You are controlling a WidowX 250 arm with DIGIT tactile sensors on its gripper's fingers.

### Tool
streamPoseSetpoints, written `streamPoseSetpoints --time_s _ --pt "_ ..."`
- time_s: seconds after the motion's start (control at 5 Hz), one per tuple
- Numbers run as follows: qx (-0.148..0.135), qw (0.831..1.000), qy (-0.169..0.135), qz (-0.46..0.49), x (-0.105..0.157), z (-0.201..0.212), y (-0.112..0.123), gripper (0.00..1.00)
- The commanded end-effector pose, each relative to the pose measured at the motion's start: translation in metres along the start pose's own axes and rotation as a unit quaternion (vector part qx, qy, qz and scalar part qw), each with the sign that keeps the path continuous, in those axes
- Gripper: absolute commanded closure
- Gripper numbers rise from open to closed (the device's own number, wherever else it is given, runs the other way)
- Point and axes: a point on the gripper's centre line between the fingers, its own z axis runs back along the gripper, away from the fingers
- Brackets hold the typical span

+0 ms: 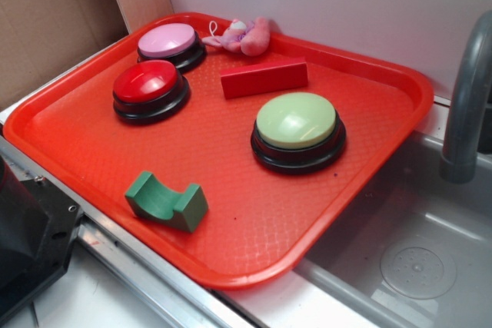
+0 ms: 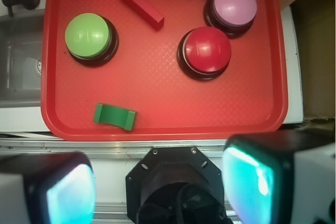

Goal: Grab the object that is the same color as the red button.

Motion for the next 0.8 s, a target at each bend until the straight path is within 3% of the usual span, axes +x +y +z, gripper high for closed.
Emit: streamPoseSetpoints --time_s 0.0,0.6 --pt "0.000 1.000 0.000 0.000 0.000 0.000 0.000 0.00" --pt "0.050 0.988 -0.012 -0.147 0.062 -0.033 0.011 0.00"
